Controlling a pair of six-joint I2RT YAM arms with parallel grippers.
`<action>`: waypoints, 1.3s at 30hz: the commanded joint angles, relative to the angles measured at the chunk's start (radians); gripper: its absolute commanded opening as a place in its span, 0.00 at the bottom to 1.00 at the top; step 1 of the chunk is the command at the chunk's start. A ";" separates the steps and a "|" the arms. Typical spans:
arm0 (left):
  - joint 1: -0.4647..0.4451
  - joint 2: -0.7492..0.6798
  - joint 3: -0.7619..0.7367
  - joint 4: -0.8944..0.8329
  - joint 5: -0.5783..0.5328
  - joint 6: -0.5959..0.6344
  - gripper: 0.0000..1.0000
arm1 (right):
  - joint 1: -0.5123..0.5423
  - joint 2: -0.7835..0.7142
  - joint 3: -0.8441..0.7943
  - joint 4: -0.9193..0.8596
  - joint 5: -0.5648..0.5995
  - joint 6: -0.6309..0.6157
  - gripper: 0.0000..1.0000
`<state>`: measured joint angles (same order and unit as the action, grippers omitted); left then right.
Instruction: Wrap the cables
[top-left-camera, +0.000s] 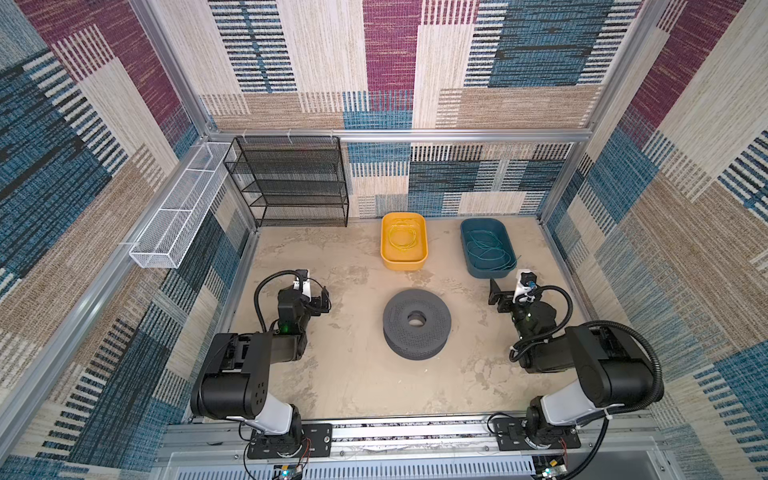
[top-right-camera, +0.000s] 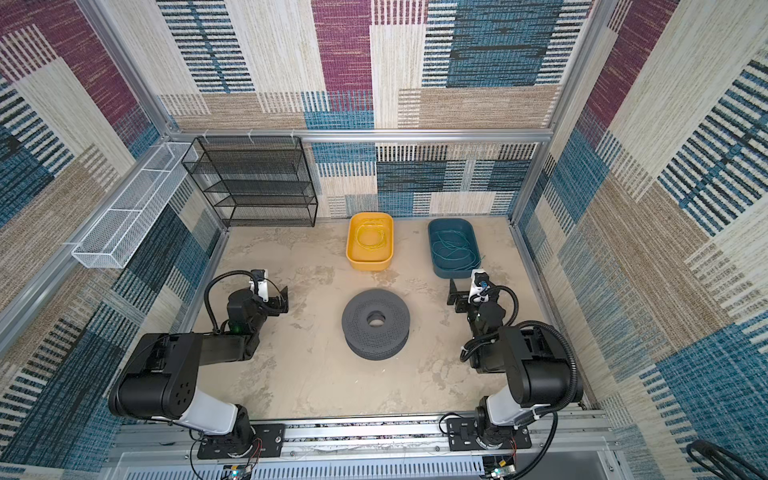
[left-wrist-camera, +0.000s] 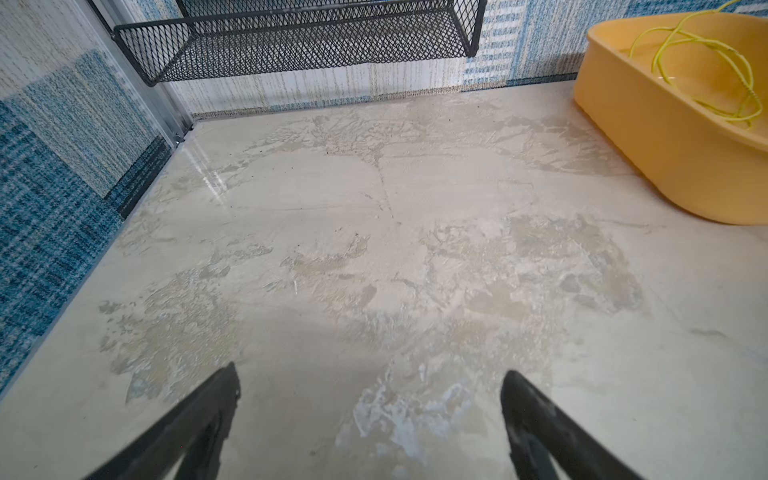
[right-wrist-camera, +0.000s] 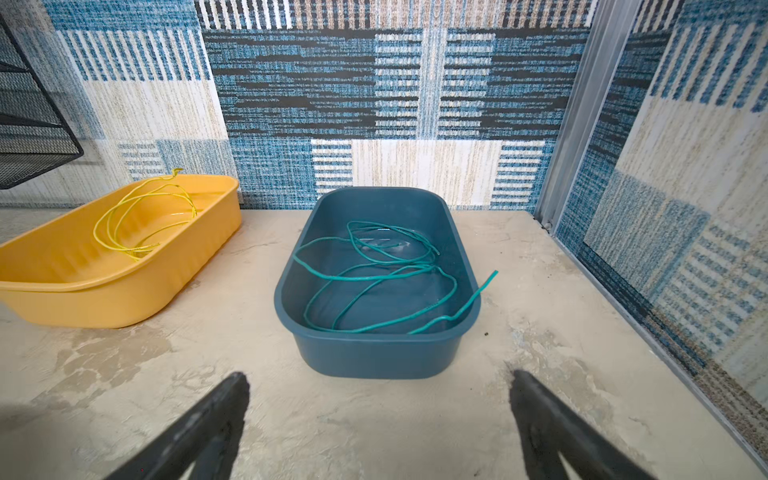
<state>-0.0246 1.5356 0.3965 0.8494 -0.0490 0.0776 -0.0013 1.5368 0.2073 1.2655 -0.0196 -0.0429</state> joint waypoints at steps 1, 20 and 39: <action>0.000 0.000 0.005 0.010 0.004 -0.016 1.00 | 0.000 -0.003 0.002 0.020 -0.010 0.006 0.99; 0.074 0.011 0.046 -0.057 0.147 -0.058 1.00 | -0.004 -0.001 0.003 0.019 0.008 0.021 0.99; 0.074 0.009 0.045 -0.056 0.141 -0.061 1.00 | -0.005 0.000 0.001 0.023 0.018 0.022 0.99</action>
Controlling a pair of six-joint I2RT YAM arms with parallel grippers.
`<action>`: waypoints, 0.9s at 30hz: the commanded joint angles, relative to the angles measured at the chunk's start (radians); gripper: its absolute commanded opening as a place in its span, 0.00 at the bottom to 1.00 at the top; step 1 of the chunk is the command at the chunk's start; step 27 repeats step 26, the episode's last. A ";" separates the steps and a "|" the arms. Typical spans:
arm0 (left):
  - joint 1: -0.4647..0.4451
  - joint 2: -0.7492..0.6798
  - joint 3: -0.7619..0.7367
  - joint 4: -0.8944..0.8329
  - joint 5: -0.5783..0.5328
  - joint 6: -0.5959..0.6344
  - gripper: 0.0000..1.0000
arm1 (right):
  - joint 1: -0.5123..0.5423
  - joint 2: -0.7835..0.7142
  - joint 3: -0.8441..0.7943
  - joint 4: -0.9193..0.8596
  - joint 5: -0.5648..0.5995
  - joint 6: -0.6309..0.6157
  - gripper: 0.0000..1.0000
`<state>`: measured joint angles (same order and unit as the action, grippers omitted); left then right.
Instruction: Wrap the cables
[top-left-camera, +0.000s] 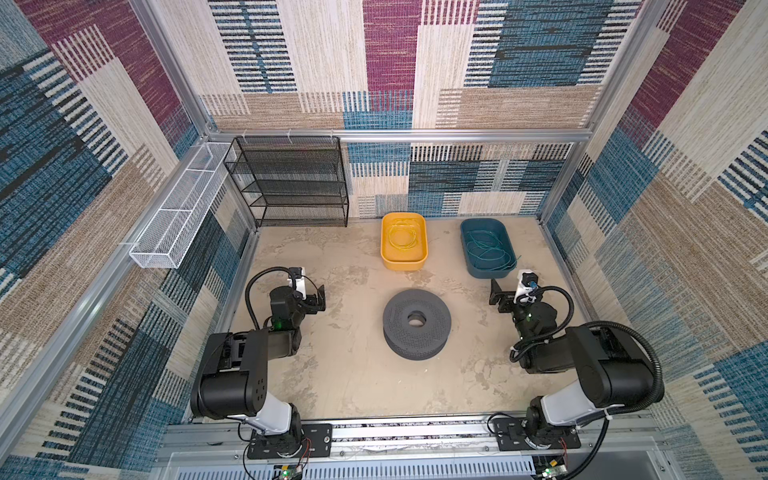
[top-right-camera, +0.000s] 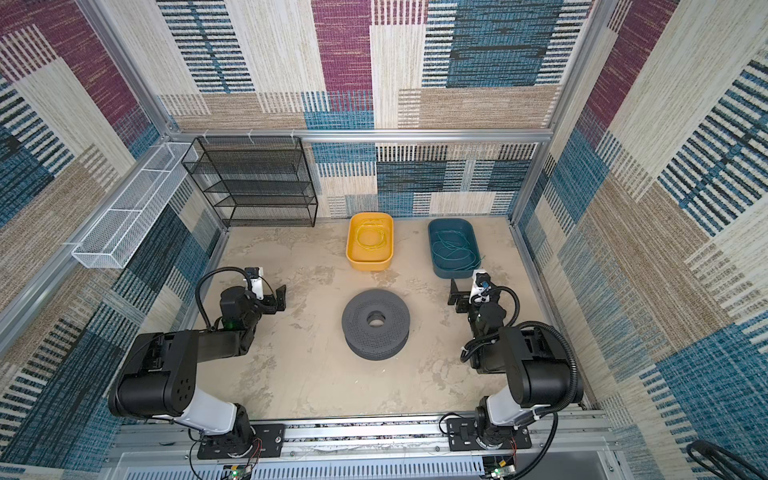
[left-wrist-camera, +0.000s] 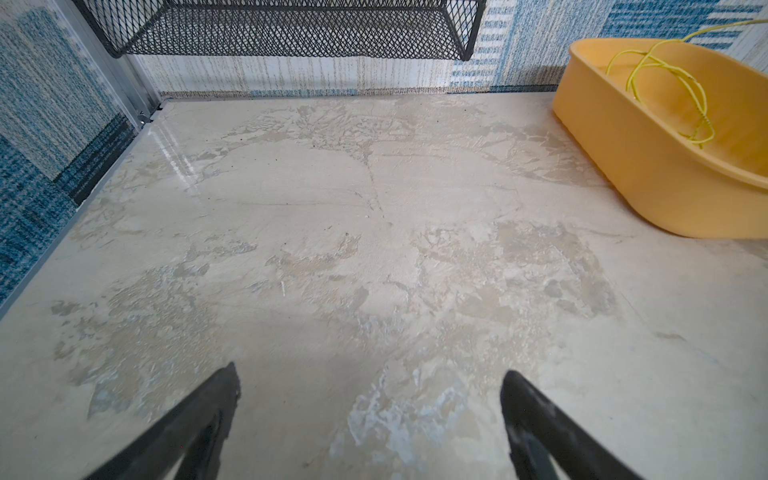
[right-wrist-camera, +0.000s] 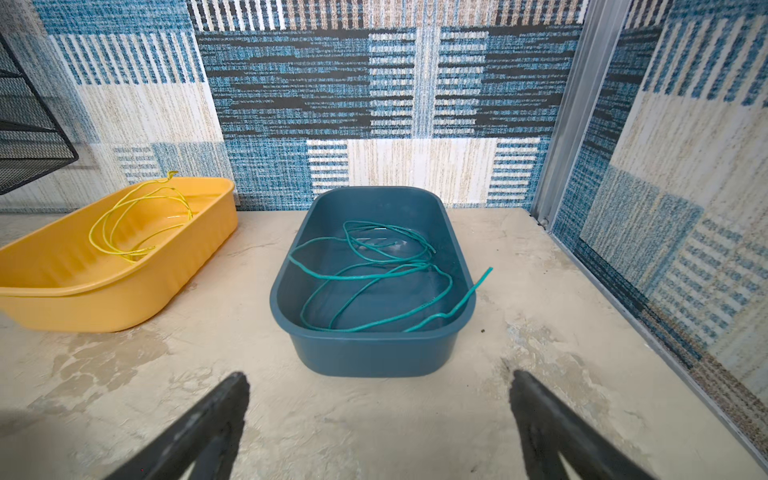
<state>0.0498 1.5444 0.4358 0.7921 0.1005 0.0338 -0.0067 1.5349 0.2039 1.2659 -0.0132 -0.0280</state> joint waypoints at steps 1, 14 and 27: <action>-0.001 0.000 0.006 0.001 -0.010 -0.017 1.00 | 0.001 0.001 0.005 0.022 0.011 0.007 0.99; -0.001 0.000 0.006 0.001 -0.010 -0.017 1.00 | 0.001 0.001 0.005 0.021 0.009 0.007 0.99; -0.001 0.001 0.007 0.001 -0.009 -0.018 1.00 | -0.003 0.000 0.012 0.009 -0.035 -0.005 0.99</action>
